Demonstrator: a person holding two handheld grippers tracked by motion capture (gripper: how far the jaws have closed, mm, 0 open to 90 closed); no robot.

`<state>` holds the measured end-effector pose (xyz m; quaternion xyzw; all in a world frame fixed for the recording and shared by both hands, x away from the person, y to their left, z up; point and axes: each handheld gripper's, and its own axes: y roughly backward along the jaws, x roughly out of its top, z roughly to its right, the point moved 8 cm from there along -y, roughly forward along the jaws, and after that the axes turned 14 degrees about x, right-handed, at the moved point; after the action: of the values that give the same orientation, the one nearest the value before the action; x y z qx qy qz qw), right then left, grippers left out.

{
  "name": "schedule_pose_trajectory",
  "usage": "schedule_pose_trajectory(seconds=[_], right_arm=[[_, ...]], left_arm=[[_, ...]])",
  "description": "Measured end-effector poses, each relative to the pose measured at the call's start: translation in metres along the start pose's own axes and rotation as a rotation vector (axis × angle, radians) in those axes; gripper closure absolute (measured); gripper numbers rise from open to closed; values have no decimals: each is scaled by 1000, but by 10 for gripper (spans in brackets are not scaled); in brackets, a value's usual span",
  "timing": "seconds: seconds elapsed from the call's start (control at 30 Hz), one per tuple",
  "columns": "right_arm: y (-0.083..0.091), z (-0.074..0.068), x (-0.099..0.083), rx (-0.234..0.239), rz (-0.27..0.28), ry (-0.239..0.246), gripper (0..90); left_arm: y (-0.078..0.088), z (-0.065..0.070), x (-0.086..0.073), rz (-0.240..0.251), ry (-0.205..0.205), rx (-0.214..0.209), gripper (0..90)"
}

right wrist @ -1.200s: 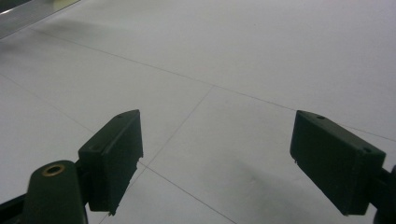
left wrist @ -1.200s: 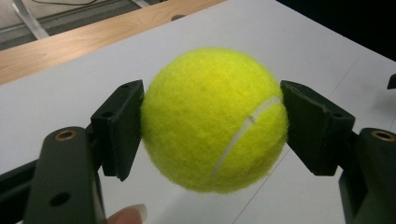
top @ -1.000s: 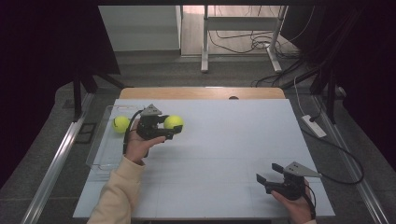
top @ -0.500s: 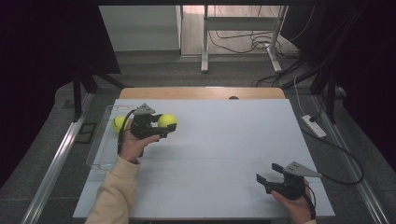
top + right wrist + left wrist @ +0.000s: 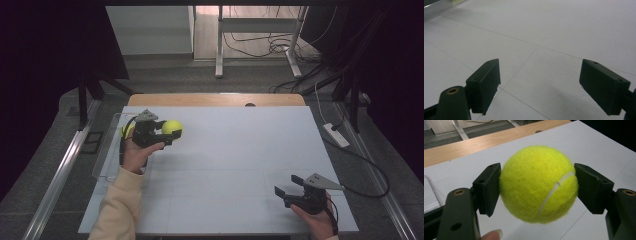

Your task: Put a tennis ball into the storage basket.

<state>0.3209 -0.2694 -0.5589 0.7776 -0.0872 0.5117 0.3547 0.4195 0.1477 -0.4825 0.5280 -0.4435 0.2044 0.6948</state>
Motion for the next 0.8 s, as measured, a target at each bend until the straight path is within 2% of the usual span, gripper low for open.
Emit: schedule_pose_trajectory(seconds=[0.8], right_arm=[[0,0,0,2,2,1,169]], left_arm=[[6,-24,-6,-7,44,46,272]])
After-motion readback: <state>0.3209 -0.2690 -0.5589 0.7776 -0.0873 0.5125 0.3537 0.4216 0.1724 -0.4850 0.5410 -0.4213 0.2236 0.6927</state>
